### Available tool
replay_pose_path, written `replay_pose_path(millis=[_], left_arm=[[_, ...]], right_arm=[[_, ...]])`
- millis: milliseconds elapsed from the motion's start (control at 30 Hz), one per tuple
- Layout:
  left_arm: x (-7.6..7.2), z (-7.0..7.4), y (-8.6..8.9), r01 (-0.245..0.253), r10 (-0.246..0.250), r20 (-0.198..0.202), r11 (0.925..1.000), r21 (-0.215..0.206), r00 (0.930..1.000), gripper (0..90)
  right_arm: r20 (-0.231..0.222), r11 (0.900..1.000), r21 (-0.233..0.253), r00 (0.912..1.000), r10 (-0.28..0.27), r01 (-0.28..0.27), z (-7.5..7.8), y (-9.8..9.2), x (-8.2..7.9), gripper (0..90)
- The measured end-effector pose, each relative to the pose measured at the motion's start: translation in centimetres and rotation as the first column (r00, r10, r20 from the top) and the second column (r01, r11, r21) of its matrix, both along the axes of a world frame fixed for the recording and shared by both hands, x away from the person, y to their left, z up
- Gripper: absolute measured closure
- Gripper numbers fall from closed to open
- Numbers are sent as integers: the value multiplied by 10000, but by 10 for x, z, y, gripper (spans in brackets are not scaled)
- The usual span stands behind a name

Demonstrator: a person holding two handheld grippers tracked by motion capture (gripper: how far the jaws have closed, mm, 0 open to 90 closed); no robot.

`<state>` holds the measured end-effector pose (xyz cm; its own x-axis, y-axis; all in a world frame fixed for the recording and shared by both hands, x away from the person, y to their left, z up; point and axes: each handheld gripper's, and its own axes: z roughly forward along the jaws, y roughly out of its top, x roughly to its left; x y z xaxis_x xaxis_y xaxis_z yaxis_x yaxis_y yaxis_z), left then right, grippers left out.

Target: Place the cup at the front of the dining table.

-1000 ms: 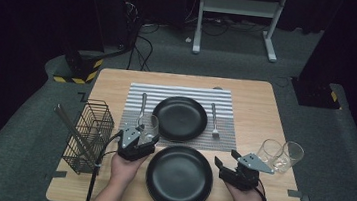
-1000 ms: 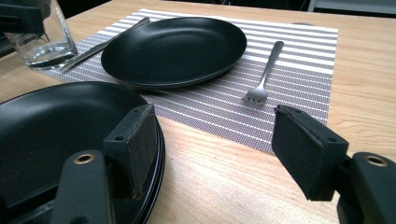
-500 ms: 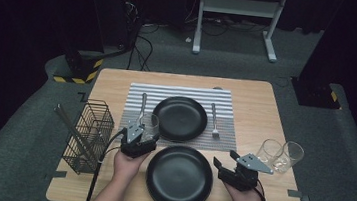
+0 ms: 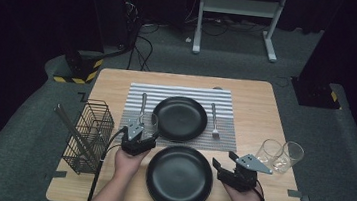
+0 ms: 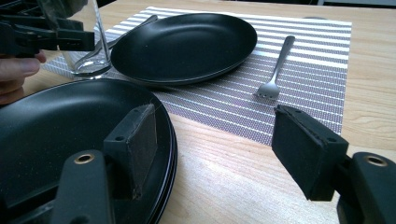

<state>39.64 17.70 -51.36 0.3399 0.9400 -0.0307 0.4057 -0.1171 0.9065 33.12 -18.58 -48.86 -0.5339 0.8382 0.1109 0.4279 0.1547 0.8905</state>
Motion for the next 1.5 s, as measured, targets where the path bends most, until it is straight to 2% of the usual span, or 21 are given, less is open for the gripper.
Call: replay_pose_path(millis=[333,567,733,1367,1500], left_arm=[[8,-2,4,-187,186,111,9998,2,9998,312],[7,-4,4,-90,80,326,9995,310,9994,311],[7,-3,5,-147,144,201,9997,183,9997,309],[7,-4,6,-100,97,61,9992,398,9999,306],[8,-8,4,-71,83,-252,9987,500,9996,304]], right_arm=[[-77,10000,2,10000,39,-39,-1,2,-1,305],[-113,10000,55,9999,36,-35,-1,0,0,306],[-124,9999,129,9999,30,-28,-1,-1,0,308],[-325,9995,272,9994,149,-140,-2,-1,1,320],[-326,9996,250,9993,154,-146,-3,-1,1,319]])
